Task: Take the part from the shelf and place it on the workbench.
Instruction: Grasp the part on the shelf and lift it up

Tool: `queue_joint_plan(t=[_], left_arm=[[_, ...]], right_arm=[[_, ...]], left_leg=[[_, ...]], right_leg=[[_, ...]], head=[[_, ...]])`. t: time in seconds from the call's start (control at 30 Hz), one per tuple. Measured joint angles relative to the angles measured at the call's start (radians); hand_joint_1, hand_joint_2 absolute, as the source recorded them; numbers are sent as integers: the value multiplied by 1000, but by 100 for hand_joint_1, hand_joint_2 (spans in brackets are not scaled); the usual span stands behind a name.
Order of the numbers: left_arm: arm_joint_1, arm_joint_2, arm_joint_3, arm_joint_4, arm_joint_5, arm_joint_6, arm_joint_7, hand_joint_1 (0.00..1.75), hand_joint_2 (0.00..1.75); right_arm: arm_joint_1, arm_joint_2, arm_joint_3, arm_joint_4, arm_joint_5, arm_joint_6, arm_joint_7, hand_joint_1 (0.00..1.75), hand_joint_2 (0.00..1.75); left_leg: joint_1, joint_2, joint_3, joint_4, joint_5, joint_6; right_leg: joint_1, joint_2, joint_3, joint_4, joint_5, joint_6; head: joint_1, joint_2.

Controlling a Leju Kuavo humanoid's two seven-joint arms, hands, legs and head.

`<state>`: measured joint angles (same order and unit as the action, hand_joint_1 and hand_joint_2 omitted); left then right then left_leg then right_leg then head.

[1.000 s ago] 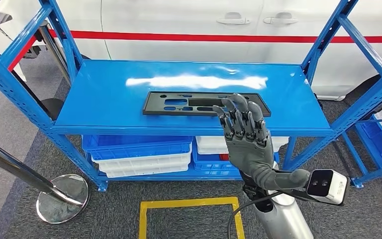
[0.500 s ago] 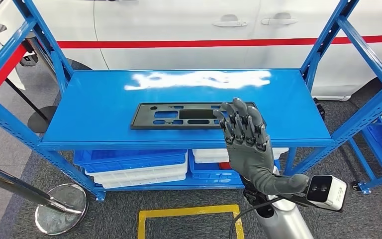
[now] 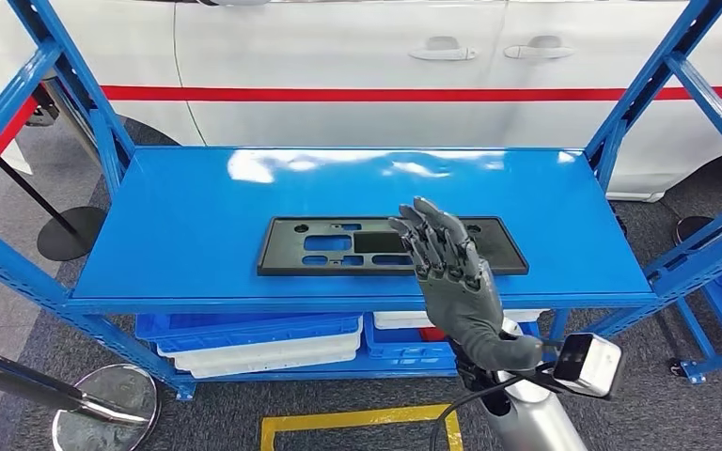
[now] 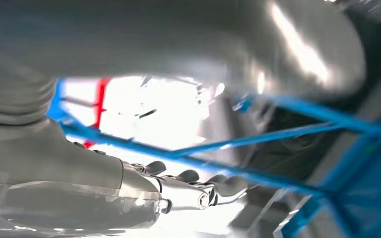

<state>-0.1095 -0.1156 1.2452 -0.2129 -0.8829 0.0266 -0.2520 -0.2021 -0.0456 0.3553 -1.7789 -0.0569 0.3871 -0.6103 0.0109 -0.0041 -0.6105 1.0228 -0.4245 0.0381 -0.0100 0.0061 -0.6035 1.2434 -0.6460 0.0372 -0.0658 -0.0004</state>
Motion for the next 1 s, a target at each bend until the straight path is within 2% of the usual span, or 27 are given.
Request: queue_joint_plan(t=[0.03,0.07,0.1,0.13,0.17,0.2,0.23,0.3,0.37,0.43,0.5,0.53,0.57,0.6,0.67,0.7,0.73,0.83,0.9,0.93,1.0], left_arm=[[0,0,0,0,-1,-1,-3,0,0],[1,-1,-1,0,-2,-2,-6,0,0],[2,-1,-1,0,-3,-3,-11,0,0],[3,-2,-1,0,-3,-4,-15,0,0],[3,-4,-1,0,-4,-6,-19,0,0],[3,-6,-1,0,-4,-6,-23,0,0],[3,-8,-1,1,-4,-7,-25,0,0],[4,-9,-1,1,-4,-7,-27,0,0],[4,-10,-1,1,-4,-7,-27,0,0],[5,-10,-1,1,-5,-7,-27,0,0],[6,-10,-1,1,-6,-7,-27,0,0],[8,-10,-1,1,-6,-6,-27,0,0],[9,-10,-1,1,-6,-6,-27,0,0],[9,-10,-1,1,-6,-4,-27,0,0],[8,-10,-1,1,-7,-1,-27,0,0],[7,-10,-1,1,-7,-1,-28,0,0],[5,-11,-1,1,-8,0,-28,0,0],[4,-11,-1,1,-11,0,-29,0,0],[5,-12,-1,1,-15,0,-29,0,0],[4,-13,-1,1,-17,0,-30,0,0],[4,-13,-2,1,-19,0,-31,0,0]], right_arm=[[-3,-1,5,21,38,-40,1,0,175],[-7,-2,12,43,88,-94,2,0,175],[-13,-4,21,65,151,-160,2,0,175],[-19,-6,33,87,218,-231,2,0,175],[-25,-7,46,108,279,-298,3,0,175],[-31,-9,59,127,327,-352,3,0,175],[-36,-11,71,145,357,-387,3,0,175],[-40,-14,90,173,377,-416,3,0,175],[-44,-16,102,190,399,-438,6,0,175],[-51,-16,116,204,477,-505,25,0,175],[-62,-16,139,230,624,-618,64,0,175],[-70,-15,153,251,714,-680,91,0,175],[-81,-13,170,275,805,-738,121,0,175],[-97,-8,189,303,897,-791,156,0,175],[-139,8,233,363,1080,-882,240,0,175],[-162,19,255,395,1163,-914,286,0,175],[-184,30,275,426,1235,-937,330,0,175],[-243,66,330,517,1362,-960,422,0,175],[-283,91,355,582,1392,-961,459,0,175],[-304,104,363,617,1399,-961,474,0,175],[-337,125,376,689,1405,-963,499,0,175]], left_leg=[[0,0,4,0,-4,0],[0,-1,9,0,-8,-1],[0,-2,16,0,-12,-3],[0,-2,23,0,-16,-4],[-1,-3,29,-1,-20,-7],[-2,-4,32,-1,-23,-11],[-3,-5,33,-1,-24,-16],[-2,-5,33,-6,-24,-27],[-1,-3,32,4,-35,-38],[0,-2,-2,83,-81,-44],[0,-2,-66,215,-139,-47],[0,-2,-92,262,-150,-49],[1,-2,-103,276,-143,-51],[1,-2,-93,248,-116,-52],[1,0,-34,115,-46,-50],[0,0,-7,55,-23,-46],[-1,0,10,19,-14,-41],[-2,-3,14,3,-13,-25],[1,-2,16,-4,-9,-15],[3,-2,17,-6,-7,-11],[3,-1,16,-7,-7,-7]], right_leg=[[-2,0,-38,40,4,2],[-3,-1,-57,43,30,2],[-3,-1,-56,5,74,0],[-3,-1,-38,-63,127,-4],[-1,-1,-15,-130,166,-9],[3,-1,4,-186,191,-15],[6,-1,15,-217,201,-20],[11,0,17,-232,198,-30],[7,-2,25,-244,203,-42],[4,-5,34,-255,206,-53],[7,-6,35,-255,204,-59],[8,-6,36,-254,203,-60],[8,-5,36,-252,201,-61],[9,-4,37,-249,199,-60],[9,0,39,-241,191,-56],[11,1,39,-235,187,-52],[12,2,38,-231,184,-48],[14,2,35,-228,181,-35],[12,1,20,-196,159,-25],[10,0,-1,-152,134,-19],[5,-1,-66,-23,79,-11]], head=[[0,0],[0,0],[0,0],[0,0],[0,0],[0,0],[0,0],[0,0],[0,0],[0,0],[0,0],[0,0],[0,0],[0,0],[0,0],[0,0],[0,0],[0,0],[0,0],[0,0],[0,0]])
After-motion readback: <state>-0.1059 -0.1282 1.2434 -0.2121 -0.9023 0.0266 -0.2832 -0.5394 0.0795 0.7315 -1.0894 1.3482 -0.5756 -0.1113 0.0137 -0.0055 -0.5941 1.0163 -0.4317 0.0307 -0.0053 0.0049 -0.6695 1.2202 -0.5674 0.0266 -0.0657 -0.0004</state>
